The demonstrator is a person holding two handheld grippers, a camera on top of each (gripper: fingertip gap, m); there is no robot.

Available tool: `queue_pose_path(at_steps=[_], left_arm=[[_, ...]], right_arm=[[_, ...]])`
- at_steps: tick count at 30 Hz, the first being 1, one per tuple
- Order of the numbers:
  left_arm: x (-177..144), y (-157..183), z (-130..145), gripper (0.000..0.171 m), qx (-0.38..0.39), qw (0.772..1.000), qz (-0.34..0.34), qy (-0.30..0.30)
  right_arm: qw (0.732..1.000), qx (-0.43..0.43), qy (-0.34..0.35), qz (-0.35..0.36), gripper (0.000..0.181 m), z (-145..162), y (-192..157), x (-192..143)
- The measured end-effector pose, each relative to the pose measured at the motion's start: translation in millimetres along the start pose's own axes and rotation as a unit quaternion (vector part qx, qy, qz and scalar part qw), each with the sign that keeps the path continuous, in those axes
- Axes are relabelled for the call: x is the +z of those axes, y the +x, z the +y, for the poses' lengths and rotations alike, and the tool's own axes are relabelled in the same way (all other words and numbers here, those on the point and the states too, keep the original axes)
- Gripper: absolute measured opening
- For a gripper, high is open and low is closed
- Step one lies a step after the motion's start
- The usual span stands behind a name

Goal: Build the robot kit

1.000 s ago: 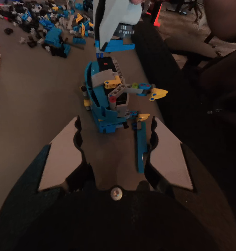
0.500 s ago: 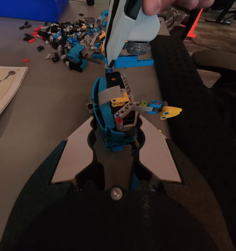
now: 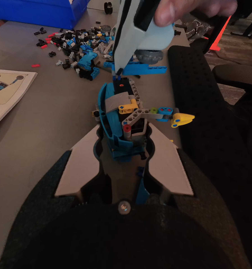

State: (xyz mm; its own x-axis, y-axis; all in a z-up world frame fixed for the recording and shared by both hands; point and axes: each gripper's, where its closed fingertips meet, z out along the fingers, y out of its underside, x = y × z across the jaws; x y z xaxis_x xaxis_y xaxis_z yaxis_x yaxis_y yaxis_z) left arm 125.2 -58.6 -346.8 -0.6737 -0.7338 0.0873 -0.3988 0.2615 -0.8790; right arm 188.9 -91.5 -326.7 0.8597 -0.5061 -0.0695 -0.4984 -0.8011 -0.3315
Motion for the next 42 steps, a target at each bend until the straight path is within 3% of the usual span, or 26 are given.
queue_pose_path(at_steps=[11,21,26,34,42], left_arm=[[0.8,0.9,-1.0,0.058,-0.001,1.0,-0.006,0.003],[1.5,1.3,-1.7,0.057,-0.011,1.0,-0.011,0.003],[2.4,2.1,-2.7,0.057,0.004,1.0,-0.019,0.001],[3.7,2.7,-3.6,0.057,0.012,1.0,-0.028,0.002],[4.3,4.1,-4.5,0.058,0.019,0.999,-0.037,0.003]], right_arm=[[1.0,-0.008,-0.004,0.015,0.007,3.2,1.3,0.2],[0.996,-0.055,0.002,0.072,0.007,2.0,0.6,1.1],[0.997,0.014,-0.04,-0.06,0.007,3.2,4.0,1.0],[0.995,-0.042,-0.088,0.035,0.007,6.5,4.3,1.1],[0.985,-0.034,-0.166,-0.034,0.007,9.3,5.0,1.5]])
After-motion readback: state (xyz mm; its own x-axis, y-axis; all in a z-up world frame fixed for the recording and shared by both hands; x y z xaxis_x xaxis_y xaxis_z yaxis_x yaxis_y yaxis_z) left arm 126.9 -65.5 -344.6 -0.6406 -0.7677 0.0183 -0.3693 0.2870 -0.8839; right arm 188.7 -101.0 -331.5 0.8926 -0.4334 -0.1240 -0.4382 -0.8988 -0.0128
